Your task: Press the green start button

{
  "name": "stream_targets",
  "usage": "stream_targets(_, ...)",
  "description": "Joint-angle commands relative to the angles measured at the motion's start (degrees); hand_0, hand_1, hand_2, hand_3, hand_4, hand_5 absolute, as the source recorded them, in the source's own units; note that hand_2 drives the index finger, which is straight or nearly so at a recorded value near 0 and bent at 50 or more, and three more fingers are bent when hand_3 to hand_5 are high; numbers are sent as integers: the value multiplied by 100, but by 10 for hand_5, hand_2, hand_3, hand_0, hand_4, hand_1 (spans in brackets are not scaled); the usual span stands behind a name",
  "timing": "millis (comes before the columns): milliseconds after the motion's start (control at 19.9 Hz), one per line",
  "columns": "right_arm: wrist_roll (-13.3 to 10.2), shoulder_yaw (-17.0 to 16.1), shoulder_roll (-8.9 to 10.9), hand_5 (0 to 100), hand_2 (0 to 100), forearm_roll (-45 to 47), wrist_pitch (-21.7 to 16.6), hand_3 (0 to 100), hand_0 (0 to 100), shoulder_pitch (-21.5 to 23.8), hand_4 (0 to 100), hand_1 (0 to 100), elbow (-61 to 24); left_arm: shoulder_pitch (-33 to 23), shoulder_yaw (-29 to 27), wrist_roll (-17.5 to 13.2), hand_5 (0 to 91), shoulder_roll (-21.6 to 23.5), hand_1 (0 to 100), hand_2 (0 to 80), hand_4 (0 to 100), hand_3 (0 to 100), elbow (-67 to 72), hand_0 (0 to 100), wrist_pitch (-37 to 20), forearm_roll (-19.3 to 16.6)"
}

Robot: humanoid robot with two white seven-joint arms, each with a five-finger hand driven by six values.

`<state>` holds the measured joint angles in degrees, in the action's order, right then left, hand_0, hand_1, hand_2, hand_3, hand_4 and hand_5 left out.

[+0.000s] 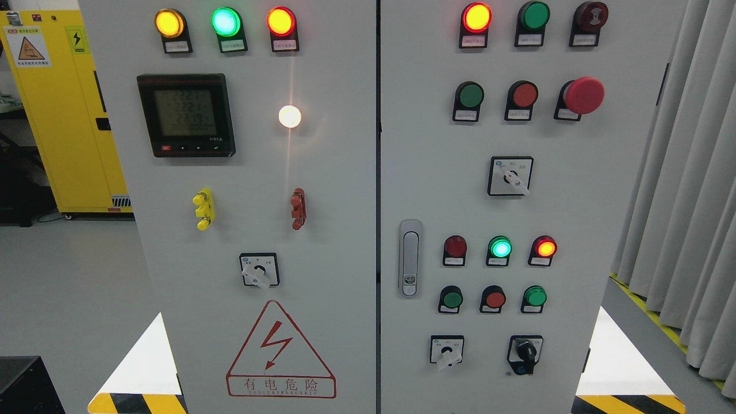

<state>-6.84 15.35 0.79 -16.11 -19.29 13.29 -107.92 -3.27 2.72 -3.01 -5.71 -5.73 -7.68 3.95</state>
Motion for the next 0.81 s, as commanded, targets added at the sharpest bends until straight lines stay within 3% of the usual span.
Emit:
stream_targets(0, -10, -654, 132, 417, 0, -1478, 4, 388, 362, -203, 492, 811, -80, 2, 0, 2, 0, 0, 556, 0, 0, 0, 2, 120, 4, 0)
stream_targets(50, -28, -786, 132, 443, 0, -1900, -5, 406, 389, -247, 510, 820, -115, 2, 0, 2, 0, 0, 556, 0, 0, 0, 2, 120, 4, 0)
stream_targets(151, -37, -989, 132, 623, 0, -2552, -5, 528, 618, -309, 651, 884, -229, -7, 0, 2, 0, 0, 556, 0, 0, 0, 2, 120, 4, 0)
stream_targets(302, -98, -1296, 184, 772, 0, -3570, -14, 620, 787, -528, 726, 965, -256, 2, 0, 2, 0, 0, 556, 0, 0, 0, 2, 120, 4, 0)
stream_targets(403, -264, -1481, 202, 858, 0, -4257, -14, 719, 862, -782, 801, 1000, -256, 2, 0, 2, 0, 0, 556, 0, 0, 0, -7, 120, 4, 0)
stream_targets(655, -336, -1640, 272, 914, 0, -5155, 56, 797, 877, -1336, 875, 1000, -151, 2, 0, 2, 0, 0, 556, 0, 0, 0, 2, 120, 4, 0)
stream_targets(755, -336, -1631, 378, 940, 0, -5392, 153, 809, 805, -1574, 897, 1000, -55, 2, 0, 2, 0, 0, 556, 0, 0, 0, -7, 120, 4, 0)
